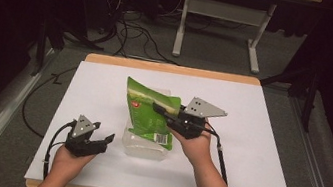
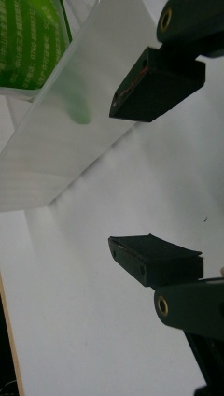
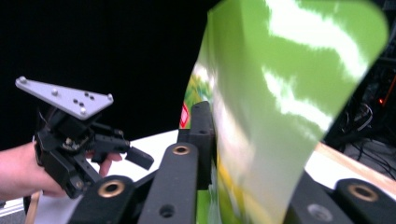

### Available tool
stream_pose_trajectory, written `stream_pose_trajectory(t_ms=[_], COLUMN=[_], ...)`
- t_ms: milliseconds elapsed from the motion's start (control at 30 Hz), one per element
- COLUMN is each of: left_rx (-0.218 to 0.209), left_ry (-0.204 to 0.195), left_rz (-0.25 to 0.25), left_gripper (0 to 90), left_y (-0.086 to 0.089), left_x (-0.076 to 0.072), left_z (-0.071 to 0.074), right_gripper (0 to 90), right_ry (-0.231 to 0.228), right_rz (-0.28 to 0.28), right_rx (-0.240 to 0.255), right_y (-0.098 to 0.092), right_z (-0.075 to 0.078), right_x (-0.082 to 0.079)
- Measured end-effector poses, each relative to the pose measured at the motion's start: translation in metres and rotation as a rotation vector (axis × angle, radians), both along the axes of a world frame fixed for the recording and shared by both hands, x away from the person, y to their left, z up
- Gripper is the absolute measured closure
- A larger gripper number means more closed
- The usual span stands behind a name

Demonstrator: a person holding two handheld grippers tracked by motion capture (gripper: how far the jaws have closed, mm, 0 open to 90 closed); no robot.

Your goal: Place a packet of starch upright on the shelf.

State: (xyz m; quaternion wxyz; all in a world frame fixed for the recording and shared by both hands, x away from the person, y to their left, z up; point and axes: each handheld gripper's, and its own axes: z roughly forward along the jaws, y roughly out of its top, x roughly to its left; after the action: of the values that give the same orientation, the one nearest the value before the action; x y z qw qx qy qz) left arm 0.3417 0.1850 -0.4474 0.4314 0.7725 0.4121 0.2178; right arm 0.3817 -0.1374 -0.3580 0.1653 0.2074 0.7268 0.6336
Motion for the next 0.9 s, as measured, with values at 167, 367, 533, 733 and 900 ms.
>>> stream_pose_trajectory(t_ms=[167, 367, 533, 733, 900], left_rx=[-0.001, -0.002, -0.004, -0.007, -0.003], left_ry=[0.000, -0.004, -0.006, -0.009, -0.008], left_rz=[-0.001, -0.003, -0.007, -0.006, -0.006], left_gripper=[32.4, 32.4, 32.4, 32.5, 32.4], left_y=[0.000, -0.001, 0.000, -0.001, -0.001], left_x=[0.000, 0.000, 0.000, -0.001, -0.001], left_z=[0.000, 0.000, 0.001, 0.002, 0.001], right_gripper=[75.6, 72.6, 72.1, 69.7, 77.3], right_ry=[0.039, 0.079, 0.097, 0.111, 0.113], right_rz=[-0.021, -0.046, -0.049, -0.046, -0.042], right_rx=[-0.015, -0.021, -0.032, -0.043, -0.047], right_y=[-0.006, -0.017, -0.018, -0.015, -0.015], right_z=[-0.011, -0.025, -0.028, -0.035, -0.036], right_x=[-0.003, -0.006, -0.008, -0.011, -0.011])
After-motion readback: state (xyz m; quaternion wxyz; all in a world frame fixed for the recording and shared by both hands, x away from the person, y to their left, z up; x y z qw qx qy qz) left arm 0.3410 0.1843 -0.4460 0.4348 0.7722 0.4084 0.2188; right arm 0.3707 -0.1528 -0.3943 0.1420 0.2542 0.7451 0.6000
